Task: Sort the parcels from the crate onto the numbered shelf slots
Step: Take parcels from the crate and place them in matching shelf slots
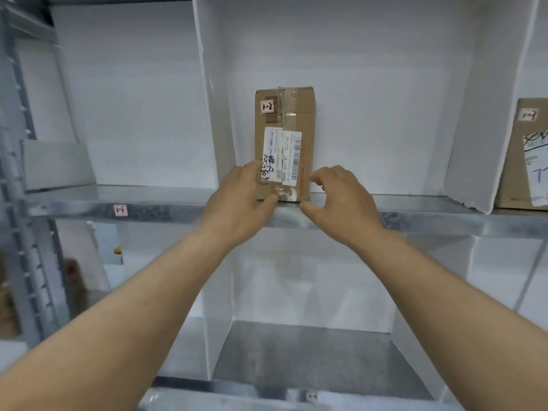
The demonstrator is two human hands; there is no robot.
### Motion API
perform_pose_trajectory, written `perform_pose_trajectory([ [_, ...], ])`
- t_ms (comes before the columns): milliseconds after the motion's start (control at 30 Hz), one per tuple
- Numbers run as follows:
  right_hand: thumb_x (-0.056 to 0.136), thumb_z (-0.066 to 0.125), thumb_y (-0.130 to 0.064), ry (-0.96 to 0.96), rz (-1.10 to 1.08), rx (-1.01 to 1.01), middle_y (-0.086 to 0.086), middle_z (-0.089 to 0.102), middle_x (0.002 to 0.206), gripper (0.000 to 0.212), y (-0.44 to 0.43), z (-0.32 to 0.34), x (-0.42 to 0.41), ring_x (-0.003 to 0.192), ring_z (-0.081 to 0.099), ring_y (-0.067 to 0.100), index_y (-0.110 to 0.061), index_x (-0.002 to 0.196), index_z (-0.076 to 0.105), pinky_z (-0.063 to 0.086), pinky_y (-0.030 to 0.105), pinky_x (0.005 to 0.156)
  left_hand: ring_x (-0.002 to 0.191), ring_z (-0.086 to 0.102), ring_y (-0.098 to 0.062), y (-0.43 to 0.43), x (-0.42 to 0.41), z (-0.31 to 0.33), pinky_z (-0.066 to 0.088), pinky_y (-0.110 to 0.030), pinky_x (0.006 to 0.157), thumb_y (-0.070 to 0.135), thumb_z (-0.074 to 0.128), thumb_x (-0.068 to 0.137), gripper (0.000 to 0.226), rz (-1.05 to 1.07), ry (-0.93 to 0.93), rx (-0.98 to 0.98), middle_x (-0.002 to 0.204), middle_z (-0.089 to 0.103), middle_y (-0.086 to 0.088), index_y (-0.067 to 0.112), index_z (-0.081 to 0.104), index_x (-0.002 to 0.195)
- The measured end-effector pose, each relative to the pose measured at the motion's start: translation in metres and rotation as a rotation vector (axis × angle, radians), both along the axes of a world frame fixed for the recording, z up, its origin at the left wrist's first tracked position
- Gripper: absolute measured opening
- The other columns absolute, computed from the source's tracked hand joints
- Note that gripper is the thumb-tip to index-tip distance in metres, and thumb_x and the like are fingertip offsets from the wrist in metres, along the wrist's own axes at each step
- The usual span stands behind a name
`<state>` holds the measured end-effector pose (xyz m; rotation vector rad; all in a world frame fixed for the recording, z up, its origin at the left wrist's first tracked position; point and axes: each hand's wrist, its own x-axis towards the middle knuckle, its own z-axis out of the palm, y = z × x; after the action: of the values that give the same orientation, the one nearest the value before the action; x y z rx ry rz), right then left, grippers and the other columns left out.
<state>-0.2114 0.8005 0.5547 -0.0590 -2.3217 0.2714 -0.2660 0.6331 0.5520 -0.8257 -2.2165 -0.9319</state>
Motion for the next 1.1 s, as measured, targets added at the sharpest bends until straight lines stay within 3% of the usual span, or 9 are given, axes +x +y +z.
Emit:
perform_pose_trajectory([
  [133, 0.085, 0.061, -0.036, -0.080, 0.072, 0.123, 0.000, 0.051, 0.127, 0.047, -0.013, -0.037, 0.024, 0.120, 0.045, 0.022, -0.021, 0.129, 0.051, 0.037, 0.034, 0.093, 0.126, 0.043, -0.023, -0.017, 0.027, -0.043, 0.037, -0.035, 0.098, 0.036, 0.058, 0.090, 0.055, 0.150, 0.037, -0.140, 0.138, 0.046, -0.006, 0.015, 0.043, 0.139],
  [367, 0.091, 0.056, -0.038, -0.261, 0.255, 0.166, 0.000, 0.047, 0.133, 0.052, -0.052, -0.119, 0.047, 0.123, 0.042, 0.021, -0.021, 0.138, 0.043, 0.031, 0.032, 0.100, 0.126, 0.042, -0.025, -0.061, 0.072, -0.131, 0.036, -0.037, 0.102, 0.048, 0.053, 0.091, 0.060, 0.387, -0.174, -0.296, 0.142, 0.043, -0.005, 0.016, 0.041, 0.140],
  [800, 0.086, 0.061, -0.031, -0.413, 0.632, 0.248, 0.004, 0.056, 0.122, 0.049, -0.203, -0.209, 0.057, 0.114, 0.049, 0.026, -0.016, 0.131, 0.051, 0.036, 0.035, 0.095, 0.129, 0.039, -0.024, -0.202, 0.152, -0.227, 0.031, -0.037, 0.104, 0.050, 0.049, 0.092, 0.062, 0.770, -0.468, -0.276, 0.141, 0.044, -0.003, 0.017, 0.036, 0.143],
  [1100, 0.087, 0.060, -0.034, -0.509, 0.825, 0.383, 0.005, 0.055, 0.123, 0.053, -0.333, -0.247, 0.063, 0.118, 0.048, 0.027, -0.017, 0.135, 0.047, 0.038, 0.039, 0.097, 0.131, 0.037, -0.027, -0.314, 0.202, -0.283, 0.031, -0.040, 0.104, 0.051, 0.050, 0.091, 0.062, 0.976, -0.640, -0.176, 0.142, 0.043, -0.005, 0.018, 0.037, 0.142],
])
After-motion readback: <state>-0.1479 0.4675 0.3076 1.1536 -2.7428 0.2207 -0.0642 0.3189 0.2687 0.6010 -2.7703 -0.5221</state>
